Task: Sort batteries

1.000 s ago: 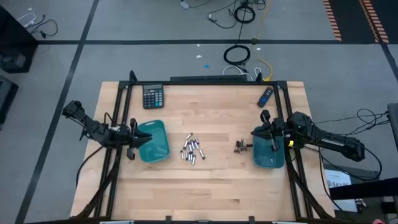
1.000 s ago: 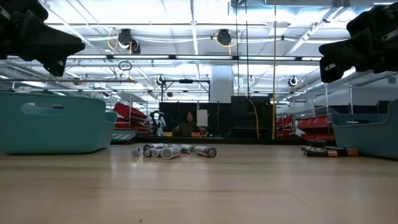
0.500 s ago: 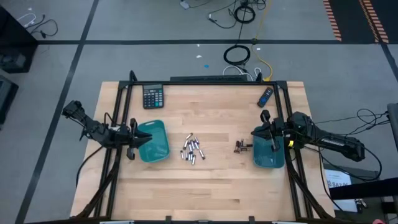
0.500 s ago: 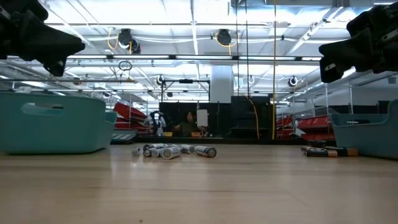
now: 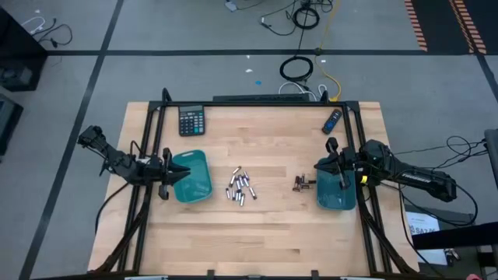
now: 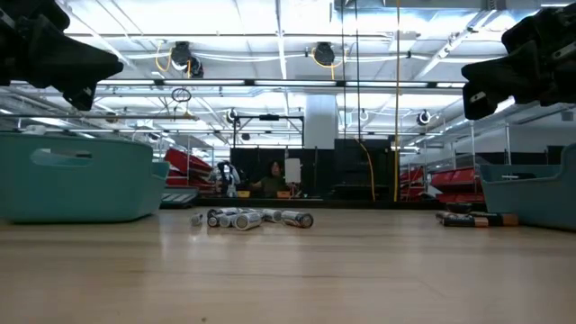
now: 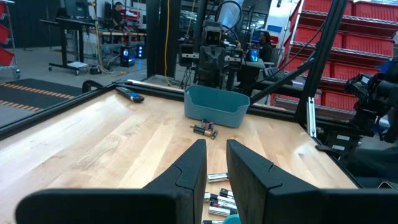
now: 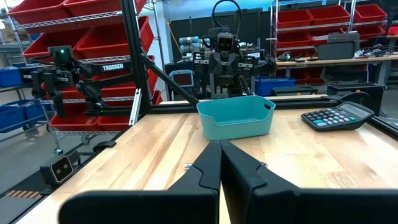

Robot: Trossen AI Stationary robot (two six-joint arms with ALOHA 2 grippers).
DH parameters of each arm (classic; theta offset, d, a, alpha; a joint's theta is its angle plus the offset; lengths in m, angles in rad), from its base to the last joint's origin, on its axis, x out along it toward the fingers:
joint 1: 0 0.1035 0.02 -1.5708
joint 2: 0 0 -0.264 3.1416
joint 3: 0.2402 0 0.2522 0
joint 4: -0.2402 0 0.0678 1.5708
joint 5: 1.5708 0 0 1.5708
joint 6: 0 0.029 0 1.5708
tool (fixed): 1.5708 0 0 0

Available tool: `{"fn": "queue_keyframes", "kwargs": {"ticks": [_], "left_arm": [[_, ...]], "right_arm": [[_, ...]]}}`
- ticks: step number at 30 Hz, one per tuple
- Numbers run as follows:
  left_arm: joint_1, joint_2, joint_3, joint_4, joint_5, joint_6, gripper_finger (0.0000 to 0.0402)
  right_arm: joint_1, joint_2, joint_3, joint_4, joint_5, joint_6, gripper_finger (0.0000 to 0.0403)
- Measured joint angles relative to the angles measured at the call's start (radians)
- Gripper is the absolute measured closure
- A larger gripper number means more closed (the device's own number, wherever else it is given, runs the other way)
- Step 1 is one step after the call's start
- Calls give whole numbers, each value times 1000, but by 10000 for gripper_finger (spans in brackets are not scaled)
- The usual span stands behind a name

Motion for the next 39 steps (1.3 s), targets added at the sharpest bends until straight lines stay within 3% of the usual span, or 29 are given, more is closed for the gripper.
{"fn": "queue_keyframes", "kwargs": {"ticks": [24, 39], "left_arm": [[0, 0, 0, 0, 0, 0, 330], [0, 0, 0, 0, 0, 0, 330]], "right_arm": [[0, 0, 0, -4, 1, 0, 403], [2, 0, 0, 6, 73, 186, 403]]}}
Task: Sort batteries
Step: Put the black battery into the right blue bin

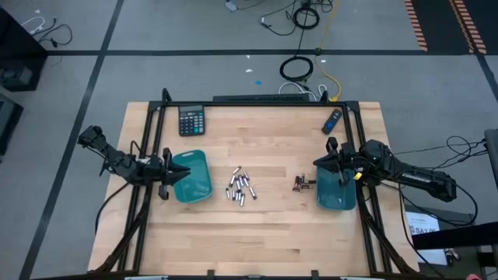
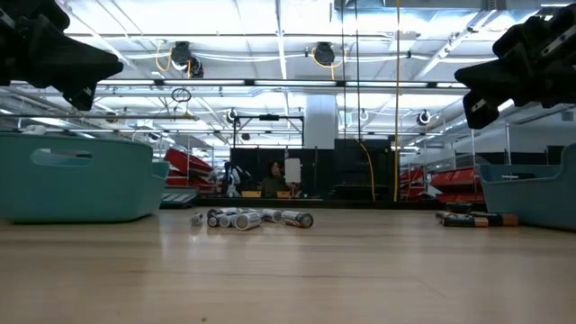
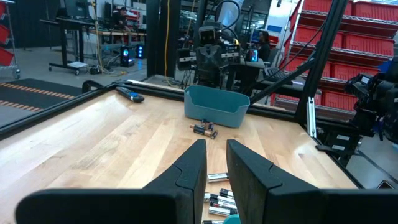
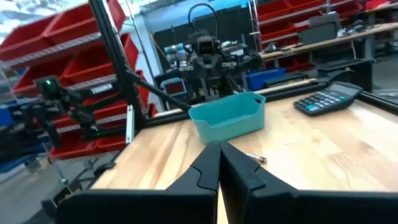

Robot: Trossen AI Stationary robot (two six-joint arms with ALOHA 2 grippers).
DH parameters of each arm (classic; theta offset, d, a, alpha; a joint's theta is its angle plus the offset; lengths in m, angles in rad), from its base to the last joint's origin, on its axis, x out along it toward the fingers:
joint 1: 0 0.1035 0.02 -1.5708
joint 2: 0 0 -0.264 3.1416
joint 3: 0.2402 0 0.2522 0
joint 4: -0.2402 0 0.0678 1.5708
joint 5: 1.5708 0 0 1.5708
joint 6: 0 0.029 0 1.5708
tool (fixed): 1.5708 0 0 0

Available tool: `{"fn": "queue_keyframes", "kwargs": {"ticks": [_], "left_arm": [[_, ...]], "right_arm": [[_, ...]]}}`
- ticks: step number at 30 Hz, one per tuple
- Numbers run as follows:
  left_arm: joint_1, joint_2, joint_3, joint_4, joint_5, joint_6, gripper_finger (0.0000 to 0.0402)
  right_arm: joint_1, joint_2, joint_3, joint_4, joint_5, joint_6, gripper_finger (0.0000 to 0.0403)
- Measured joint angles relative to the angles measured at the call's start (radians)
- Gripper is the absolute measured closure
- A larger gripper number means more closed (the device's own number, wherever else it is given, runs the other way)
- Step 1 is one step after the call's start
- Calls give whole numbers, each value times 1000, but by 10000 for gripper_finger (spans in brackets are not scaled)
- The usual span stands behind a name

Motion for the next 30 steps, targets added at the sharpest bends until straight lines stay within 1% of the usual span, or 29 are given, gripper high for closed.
{"fn": "queue_keyframes", "kwargs": {"ticks": [4, 8, 10, 13, 15, 17, 23, 26, 30], "left_arm": [[0, 0, 0, 0, 0, 0, 330], [0, 0, 0, 0, -6, 32, 330], [0, 0, 0, 3, -21, 20, 330], [0, 0, -1, 32, -21, -56, 330], [0, 0, -1, 55, -22, -108, 330], [1, 0, -1, 51, -31, -104, 330], [1, 0, -1, 84, -47, -120, 330], [1, 0, -1, 89, -56, -156, 330], [1, 0, -1, 90, -56, -159, 330]], "right_arm": [[0, 1, 0, 14, 5, 2, 403], [0, 0, 0, 76, 12, 11, 403], [0, 0, 0, 104, 32, 0, 403], [0, 0, 0, 158, 42, -48, 403], [0, 0, 0, 180, 87, -116, 403], [0, 0, 0, 182, 145, -161, 403], [0, 0, 0, 181, 154, -198, 403], [0, 0, 0, 180, 155, -205, 403], [0, 0, 0, 183, 161, -136, 403]]}}
